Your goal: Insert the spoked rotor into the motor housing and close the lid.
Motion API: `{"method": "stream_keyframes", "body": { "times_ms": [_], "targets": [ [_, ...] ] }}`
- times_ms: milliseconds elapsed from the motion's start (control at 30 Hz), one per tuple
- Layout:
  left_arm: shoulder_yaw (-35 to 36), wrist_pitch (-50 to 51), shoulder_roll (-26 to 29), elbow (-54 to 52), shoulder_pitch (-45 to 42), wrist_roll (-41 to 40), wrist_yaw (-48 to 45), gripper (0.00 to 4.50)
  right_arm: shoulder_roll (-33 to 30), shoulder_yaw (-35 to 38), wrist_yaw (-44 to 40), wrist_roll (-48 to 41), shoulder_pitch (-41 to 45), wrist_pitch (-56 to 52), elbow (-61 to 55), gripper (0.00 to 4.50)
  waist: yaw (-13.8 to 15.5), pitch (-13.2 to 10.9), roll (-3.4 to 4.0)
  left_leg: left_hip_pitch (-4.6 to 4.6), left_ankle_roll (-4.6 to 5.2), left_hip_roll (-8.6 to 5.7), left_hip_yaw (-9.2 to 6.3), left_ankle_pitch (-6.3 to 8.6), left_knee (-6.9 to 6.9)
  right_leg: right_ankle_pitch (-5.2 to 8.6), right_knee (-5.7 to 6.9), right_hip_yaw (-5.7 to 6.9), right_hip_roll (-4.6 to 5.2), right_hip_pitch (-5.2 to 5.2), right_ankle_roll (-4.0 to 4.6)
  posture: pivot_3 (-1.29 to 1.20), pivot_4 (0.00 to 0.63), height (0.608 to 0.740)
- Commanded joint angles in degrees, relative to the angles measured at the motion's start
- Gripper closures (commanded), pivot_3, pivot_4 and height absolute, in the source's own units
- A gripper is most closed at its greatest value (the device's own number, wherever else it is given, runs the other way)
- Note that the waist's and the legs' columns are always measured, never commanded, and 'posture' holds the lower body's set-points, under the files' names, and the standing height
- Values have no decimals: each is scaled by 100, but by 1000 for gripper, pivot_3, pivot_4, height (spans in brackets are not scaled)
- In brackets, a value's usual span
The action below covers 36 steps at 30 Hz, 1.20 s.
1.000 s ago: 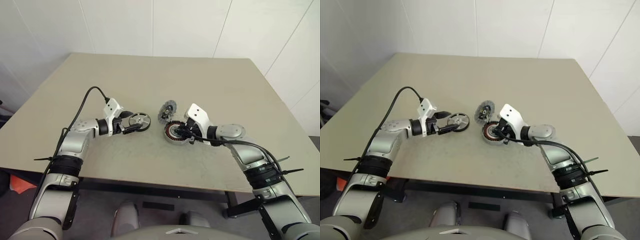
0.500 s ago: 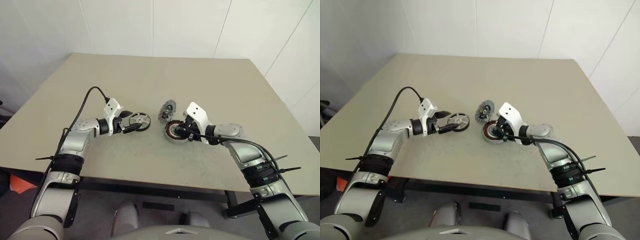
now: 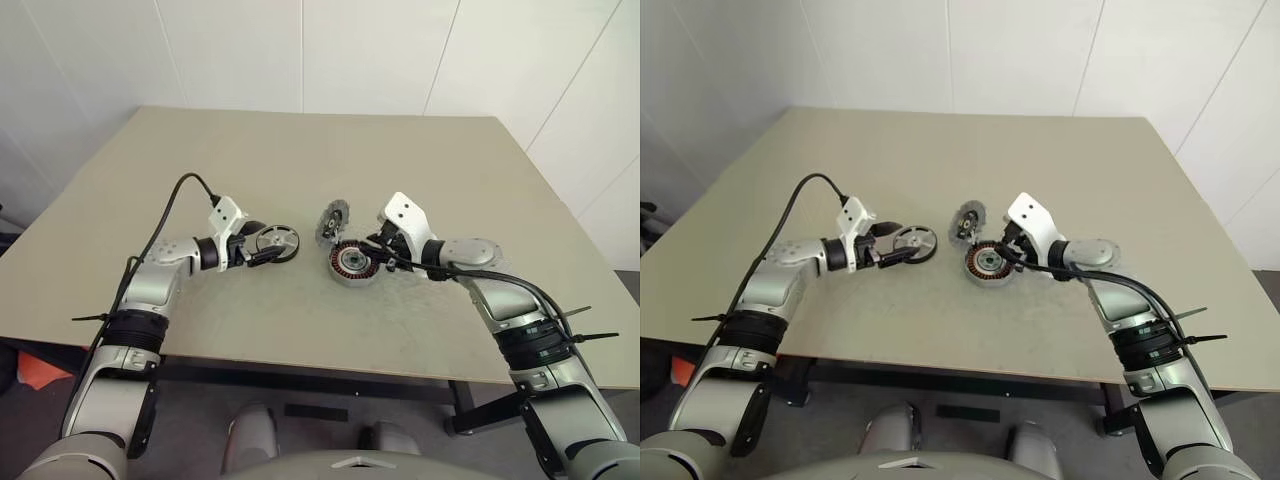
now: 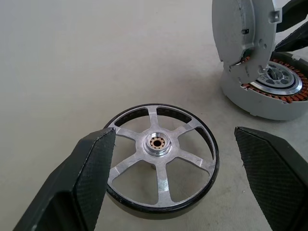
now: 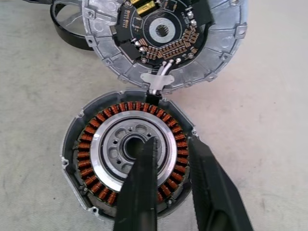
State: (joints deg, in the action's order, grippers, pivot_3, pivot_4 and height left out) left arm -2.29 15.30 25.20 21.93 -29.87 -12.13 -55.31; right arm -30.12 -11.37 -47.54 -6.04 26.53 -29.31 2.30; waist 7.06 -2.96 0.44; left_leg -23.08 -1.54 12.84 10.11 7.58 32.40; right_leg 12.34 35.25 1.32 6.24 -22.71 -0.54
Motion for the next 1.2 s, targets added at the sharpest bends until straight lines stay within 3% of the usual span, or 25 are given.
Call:
{"method": "stream_keyframes", "body": {
  "times_ms": [33,433,633,900,1200],
  "targets": [
    [23,-107,32,-92,-83,8,40,319,-2,113,6,-71,64,63,-199,4478,0,0,0,0,0,0,0,0,1,0,0,0,0,0,0,0,0,740],
    [1,-168,40,-44,-32,61,60,319,295,-13,211,55,140,108,-52,4478,0,0,0,1,0,0,0,0,2,0,6,-1,1,-1,0,0,0,740],
    [-17,-166,41,-89,-12,98,104,319,639,-185,592,401,118,549,1030,4478,-8,2,1,2,-1,-1,0,0,4,0,8,-1,2,-1,0,0,0,740],
    [-5,-173,45,-40,-60,125,131,319,597,57,590,250,229,651,937,4478,-9,5,-3,24,-1,-2,-2,-1,5,1,12,-2,2,19,-1,0,0,740],
    [-11,-197,11,48,-110,148,128,319,511,290,448,-13,265,376,64,4478,-7,4,-1,1,-2,0,-2,-1,3,0,12,-2,-1,-4,0,0,0,740]
  ]
}}
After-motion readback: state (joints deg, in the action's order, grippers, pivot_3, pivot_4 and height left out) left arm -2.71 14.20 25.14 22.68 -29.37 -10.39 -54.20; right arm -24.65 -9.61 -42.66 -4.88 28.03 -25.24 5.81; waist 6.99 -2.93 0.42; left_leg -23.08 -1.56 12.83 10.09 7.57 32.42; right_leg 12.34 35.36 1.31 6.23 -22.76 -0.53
